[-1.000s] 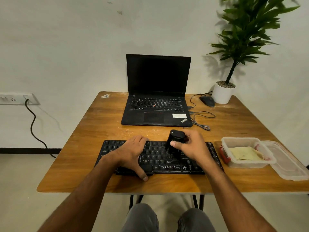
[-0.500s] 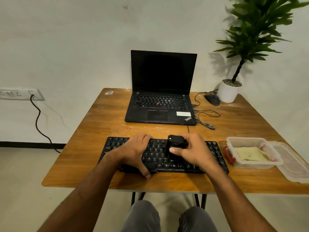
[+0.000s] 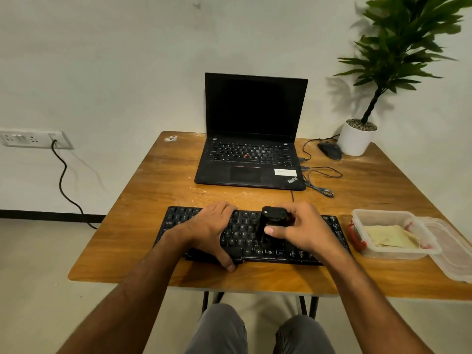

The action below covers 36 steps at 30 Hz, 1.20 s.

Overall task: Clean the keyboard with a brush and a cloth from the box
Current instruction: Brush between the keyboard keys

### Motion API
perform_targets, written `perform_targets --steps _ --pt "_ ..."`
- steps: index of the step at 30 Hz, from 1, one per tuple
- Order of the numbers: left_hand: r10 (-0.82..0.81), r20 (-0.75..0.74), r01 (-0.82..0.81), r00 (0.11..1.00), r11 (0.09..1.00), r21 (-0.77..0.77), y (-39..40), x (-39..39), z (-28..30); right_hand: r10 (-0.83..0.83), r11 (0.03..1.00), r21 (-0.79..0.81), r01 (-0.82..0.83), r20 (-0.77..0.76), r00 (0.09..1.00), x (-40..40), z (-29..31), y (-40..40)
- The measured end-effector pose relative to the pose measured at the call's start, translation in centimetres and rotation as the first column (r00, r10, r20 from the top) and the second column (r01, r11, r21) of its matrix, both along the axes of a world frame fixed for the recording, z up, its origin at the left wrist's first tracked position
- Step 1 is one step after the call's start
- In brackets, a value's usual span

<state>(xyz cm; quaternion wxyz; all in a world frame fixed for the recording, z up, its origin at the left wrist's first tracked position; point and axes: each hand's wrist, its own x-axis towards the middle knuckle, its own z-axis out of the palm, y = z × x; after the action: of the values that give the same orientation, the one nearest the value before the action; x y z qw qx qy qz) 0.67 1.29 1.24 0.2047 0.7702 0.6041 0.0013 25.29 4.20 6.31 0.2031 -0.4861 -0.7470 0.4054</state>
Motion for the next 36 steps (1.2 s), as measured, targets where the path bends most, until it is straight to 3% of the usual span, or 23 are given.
perform_targets --steps 3,9,19,26,31,36 --pt "-0.012 -0.006 0.012 1.0 1.0 -0.004 0.0 0.1 0.2 -0.07 0.997 0.015 0.072 -0.106 0.992 -0.4 0.2 0.9" --pt "-0.052 -0.07 0.055 0.996 0.998 0.035 0.2 1.5 0.8 -0.09 0.996 0.012 0.094 -0.163 0.982 -1.6 -1.1 1.0" --pt "-0.052 -0.014 0.053 0.999 0.998 0.035 0.7 1.8 0.0 0.007 0.998 0.057 -0.009 0.047 0.999 -0.8 -1.1 -0.1" --pt "-0.045 0.011 0.044 0.999 0.998 0.037 0.7 1.6 -0.4 -0.02 0.992 0.122 0.028 -0.071 0.997 -3.8 -1.1 -0.8" --pt "-0.041 0.012 0.04 0.999 0.999 0.031 0.8 1.6 -0.3 0.033 0.997 0.064 -0.039 0.104 0.994 -2.6 -0.6 -0.6" --pt "-0.031 0.034 0.03 0.999 0.999 0.038 0.8 1.4 -0.6 -0.065 0.998 -0.004 0.065 -0.115 0.991 -3.4 -0.4 -0.9"
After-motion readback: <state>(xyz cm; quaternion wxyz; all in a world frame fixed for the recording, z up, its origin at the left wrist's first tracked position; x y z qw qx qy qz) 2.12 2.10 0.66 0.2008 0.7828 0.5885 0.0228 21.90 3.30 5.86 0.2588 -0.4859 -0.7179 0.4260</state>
